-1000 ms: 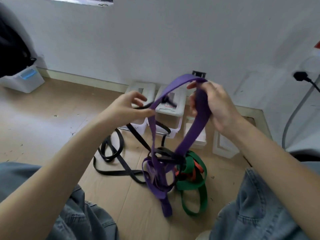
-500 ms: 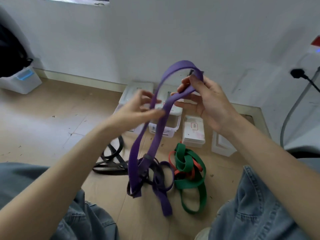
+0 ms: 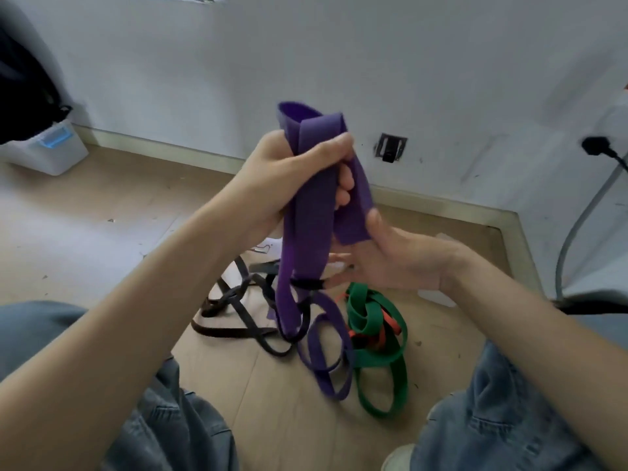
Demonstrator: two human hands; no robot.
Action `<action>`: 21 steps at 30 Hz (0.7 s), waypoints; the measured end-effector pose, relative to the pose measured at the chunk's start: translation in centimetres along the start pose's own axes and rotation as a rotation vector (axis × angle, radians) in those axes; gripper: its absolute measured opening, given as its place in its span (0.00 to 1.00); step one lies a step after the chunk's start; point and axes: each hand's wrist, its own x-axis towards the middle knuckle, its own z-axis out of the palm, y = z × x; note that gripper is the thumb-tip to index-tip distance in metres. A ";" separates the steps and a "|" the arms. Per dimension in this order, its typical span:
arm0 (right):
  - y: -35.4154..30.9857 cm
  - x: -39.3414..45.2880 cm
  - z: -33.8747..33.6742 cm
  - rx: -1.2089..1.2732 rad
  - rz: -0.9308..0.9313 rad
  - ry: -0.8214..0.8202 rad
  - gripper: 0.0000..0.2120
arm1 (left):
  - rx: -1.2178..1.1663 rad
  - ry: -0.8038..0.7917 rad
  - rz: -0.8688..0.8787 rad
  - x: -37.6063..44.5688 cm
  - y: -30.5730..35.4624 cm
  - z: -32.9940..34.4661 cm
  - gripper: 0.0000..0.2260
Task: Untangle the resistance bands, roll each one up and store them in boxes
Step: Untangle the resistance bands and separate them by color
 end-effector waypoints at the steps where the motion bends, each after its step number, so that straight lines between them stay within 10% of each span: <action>1: -0.1 0.0 0.2 -0.115 0.017 0.028 0.31 | -0.003 0.052 -0.011 0.0 0.0 -0.1 0.09; 6: -0.5 0.6 0.3 -0.524 -0.107 0.435 0.06 | -0.015 0.114 -0.046 0.2 -0.4 -0.2 0.08; 9: -2.1 0.1 -0.9 -1.006 -0.262 0.886 0.07 | 0.069 0.156 0.001 0.4 -0.6 -0.2 0.08; 11: -3.2 -0.7 -1.5 -0.893 -0.351 1.058 0.08 | 0.104 0.208 -0.005 0.7 -0.6 -0.4 0.09; 15: -2.2 -0.7 0.0 -0.547 0.039 0.688 0.09 | 0.222 0.283 -0.076 0.8 -1.3 -0.9 0.09; 21: -1.7 0.0 0.6 -0.392 -0.011 0.477 0.11 | 0.156 0.295 -0.220 1.0 -2.1 -0.5 0.17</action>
